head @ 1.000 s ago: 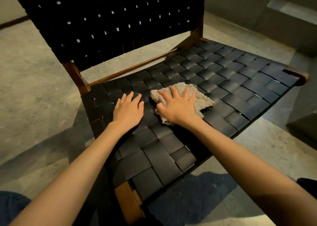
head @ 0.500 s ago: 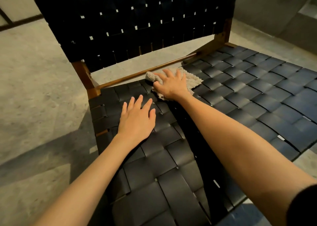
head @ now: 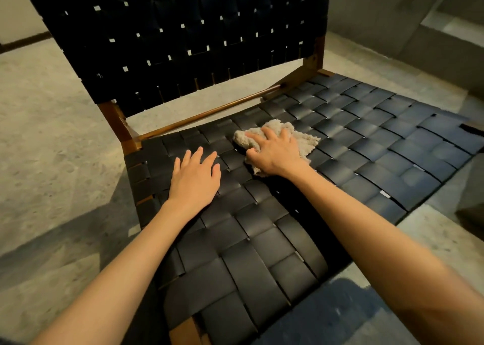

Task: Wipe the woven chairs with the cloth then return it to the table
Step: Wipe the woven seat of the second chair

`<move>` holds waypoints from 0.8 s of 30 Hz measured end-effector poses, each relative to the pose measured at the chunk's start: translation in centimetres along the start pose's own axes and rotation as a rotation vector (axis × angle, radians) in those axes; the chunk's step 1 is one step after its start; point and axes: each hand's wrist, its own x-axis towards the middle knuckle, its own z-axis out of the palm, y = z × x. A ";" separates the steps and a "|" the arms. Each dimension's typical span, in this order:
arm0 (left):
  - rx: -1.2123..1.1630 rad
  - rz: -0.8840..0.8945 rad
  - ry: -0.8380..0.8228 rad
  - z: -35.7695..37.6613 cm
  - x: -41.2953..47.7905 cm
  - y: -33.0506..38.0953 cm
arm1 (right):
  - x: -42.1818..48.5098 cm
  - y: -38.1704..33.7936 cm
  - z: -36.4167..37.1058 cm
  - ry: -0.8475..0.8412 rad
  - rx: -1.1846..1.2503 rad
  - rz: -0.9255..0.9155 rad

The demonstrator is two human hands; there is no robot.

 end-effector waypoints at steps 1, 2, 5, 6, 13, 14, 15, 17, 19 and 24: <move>-0.011 -0.005 -0.005 0.0 0.0 0.3 | -1.7 0.8 -0.4 -0.008 -0.003 0.022; -0.029 -0.014 -0.017 -0.1 0.0 0.8 | -3.4 1.6 -0.8 -0.013 -0.002 0.053; -0.079 -0.039 -0.072 -0.1 0.2 3.1 | -8.3 3.6 -2.0 0.019 0.005 0.154; -0.080 -0.038 -0.088 0.1 0.3 4.0 | -9.8 4.1 -2.3 0.037 -0.005 0.184; -0.151 0.103 -0.171 0.8 1.9 8.5 | -12.3 5.7 -2.7 0.088 -0.017 0.481; -0.157 0.111 -0.177 0.9 2.1 8.7 | -11.4 5.7 -2.7 0.077 -0.028 0.501; -0.155 0.109 -0.182 1.0 2.4 8.7 | -10.4 5.8 -2.7 0.064 -0.038 0.500; -0.139 0.093 -0.189 1.3 2.9 8.3 | -8.2 6.2 -2.7 0.038 -0.041 0.445; -0.113 0.090 -0.176 1.7 3.4 7.3 | -6.2 6.8 -2.4 0.030 -0.048 0.353; -0.066 0.080 -0.123 2.4 5.3 5.5 | -0.4 6.3 -0.8 0.058 -0.035 0.174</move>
